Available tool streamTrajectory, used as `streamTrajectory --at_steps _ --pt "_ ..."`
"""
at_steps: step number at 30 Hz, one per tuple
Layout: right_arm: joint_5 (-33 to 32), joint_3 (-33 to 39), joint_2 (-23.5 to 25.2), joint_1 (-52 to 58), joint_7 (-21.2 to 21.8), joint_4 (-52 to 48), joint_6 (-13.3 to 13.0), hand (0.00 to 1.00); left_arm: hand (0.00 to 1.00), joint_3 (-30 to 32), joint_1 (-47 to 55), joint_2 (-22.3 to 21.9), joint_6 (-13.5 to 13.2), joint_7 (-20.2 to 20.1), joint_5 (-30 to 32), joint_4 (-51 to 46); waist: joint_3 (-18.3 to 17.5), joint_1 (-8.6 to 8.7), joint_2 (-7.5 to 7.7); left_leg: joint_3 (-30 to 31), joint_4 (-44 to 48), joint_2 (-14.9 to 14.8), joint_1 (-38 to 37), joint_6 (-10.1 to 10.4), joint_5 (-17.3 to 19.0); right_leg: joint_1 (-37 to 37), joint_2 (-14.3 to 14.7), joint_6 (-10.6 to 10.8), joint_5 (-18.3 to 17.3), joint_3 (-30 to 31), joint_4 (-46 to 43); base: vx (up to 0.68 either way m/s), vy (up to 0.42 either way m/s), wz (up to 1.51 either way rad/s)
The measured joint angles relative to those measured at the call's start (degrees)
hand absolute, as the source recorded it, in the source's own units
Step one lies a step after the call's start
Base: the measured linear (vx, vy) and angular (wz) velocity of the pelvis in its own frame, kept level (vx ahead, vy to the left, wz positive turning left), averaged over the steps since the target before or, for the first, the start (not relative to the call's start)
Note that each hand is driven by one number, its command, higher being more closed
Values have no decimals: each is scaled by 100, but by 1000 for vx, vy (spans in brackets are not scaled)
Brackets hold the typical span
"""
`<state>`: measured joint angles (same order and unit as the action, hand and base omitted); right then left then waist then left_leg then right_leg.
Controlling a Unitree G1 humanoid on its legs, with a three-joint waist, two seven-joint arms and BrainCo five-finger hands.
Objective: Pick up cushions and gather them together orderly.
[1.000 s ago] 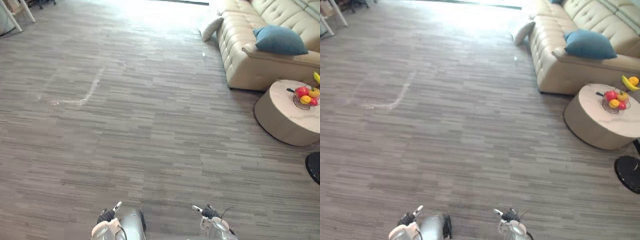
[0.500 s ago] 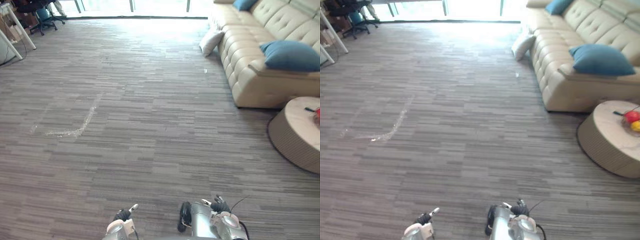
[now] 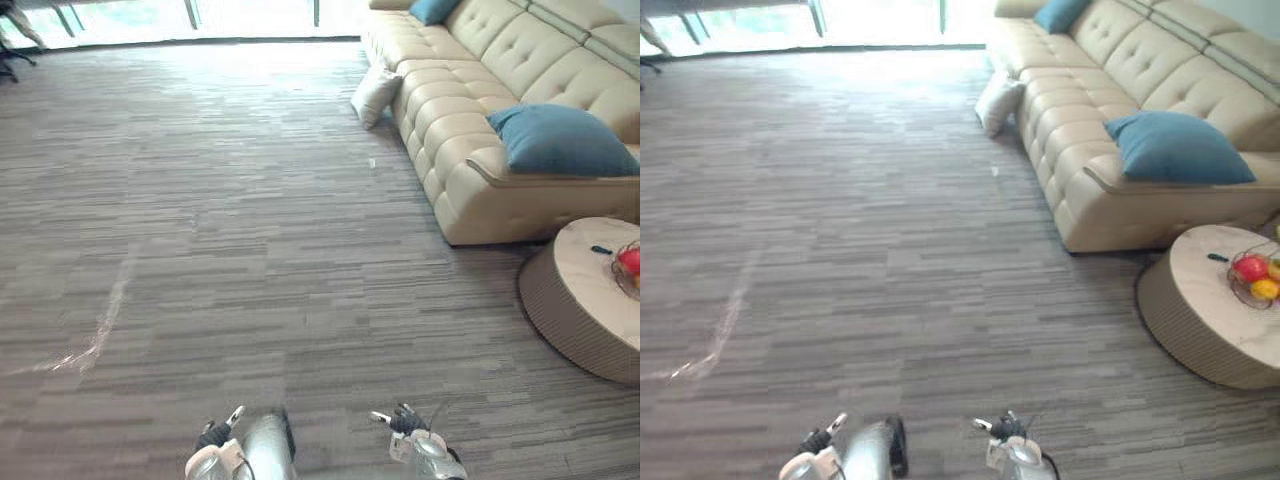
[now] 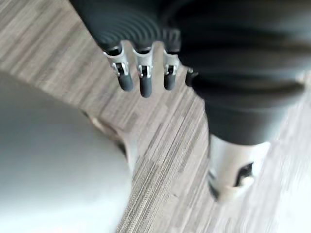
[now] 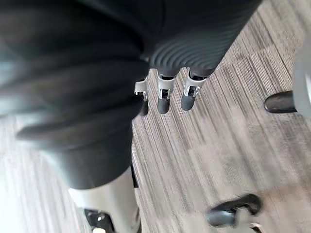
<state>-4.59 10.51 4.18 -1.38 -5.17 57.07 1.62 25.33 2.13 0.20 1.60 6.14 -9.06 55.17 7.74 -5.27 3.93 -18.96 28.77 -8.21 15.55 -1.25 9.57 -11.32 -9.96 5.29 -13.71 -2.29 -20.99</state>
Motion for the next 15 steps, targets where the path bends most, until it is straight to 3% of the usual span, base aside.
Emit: streamTrajectory --at_steps 1,2,3,4,6,7,9,10,11,12,13,14,15 --pt "7 42 -22 72 -5 -1 -7 0 0 -146 -19 51 6 9 -2 92 4 20 10 -108 -182 151 -424 -13 209 562 -172 210 518 76 -1385 596 281 -8" --pt "14 54 -43 96 2 -5 -13 0 0 -196 -32 48 15 6 -1 159 26 63 -26 -98 -330 204 -689 19 390 883 -219 281 1043 112 -2100 577 237 2" --pt "17 63 -70 139 11 -53 -8 0 0 -283 -75 90 48 12 1 230 144 123 -123 -84 -534 309 -1180 98 606 1489 -318 341 1292 175 -3532 570 159 11" --pt "15 55 -68 138 39 -242 -16 0 0 -304 -65 98 56 17 6 338 168 215 -130 -86 -790 379 -1744 61 732 2002 -329 219 918 59 -4292 667 129 15" --pt "17 70 -83 178 61 -476 -118 0 0 -516 -105 69 46 12 7 392 166 254 -249 -95 -1401 383 -2500 108 804 2785 -311 -25 427 -622 -4143 587 58 11" --pt "17 78 -81 174 67 -541 -150 0 0 -550 -127 61 49 11 7 397 159 277 -261 -89 -1524 378 -2637 167 848 2994 -321 -63 375 -791 -3949 416 26 16" --pt "24 148 -110 119 81 -644 -194 0 0 -628 -169 19 52 7 56 405 174 333 -265 -84 -1885 375 -3188 222 933 3440 -319 -275 307 -1364 -2604 578 -69 23" --pt "26 197 -169 122 83 -641 -196 0 0 -673 -198 -36 53 6 106 404 172 383 -272 -47 -2069 366 -3517 211 1080 3508 -204 -276 528 -1479 -1445 612 -114 33" --pt "27 213 -190 128 78 -641 -198 0 0 -683 -213 -56 49 4 122 403 173 411 -270 -12 -2079 362 -3602 219 1140 3509 -169 -246 625 -1457 -1133 664 -175 52" --pt "5 243 -225 169 75 -637 -169 0 0 -705 -212 -96 43 -8 171 394 171 460 -255 151 -2080 397 -3808 283 1292 3517 -89 -291 971 -1261 -627 588 -161 49" --pt "19 261 -350 137 70 -639 -135 0 0 -698 -201 -187 47 -22 261 450 158 513 -388 351 -2006 310 -4037 311 1331 3525 -3 -633 1022 -1092 -1145 988 -275 48" --pt "20 325 -516 117 61 -631 -123 0 0 -713 -209 -393 48 -43 295 495 101 529 -626 581 -1406 108 -3927 514 1130 3505 0 -698 438 -1193 -1688 827 -230 29" --pt "21 350 -532 117 61 -637 -116 0 0 -767 -211 -388 54 -68 304 526 89 543 -646 696 -1076 39 -3794 580 1063 3482 8 -723 282 -1224 -1790 654 -202 18"
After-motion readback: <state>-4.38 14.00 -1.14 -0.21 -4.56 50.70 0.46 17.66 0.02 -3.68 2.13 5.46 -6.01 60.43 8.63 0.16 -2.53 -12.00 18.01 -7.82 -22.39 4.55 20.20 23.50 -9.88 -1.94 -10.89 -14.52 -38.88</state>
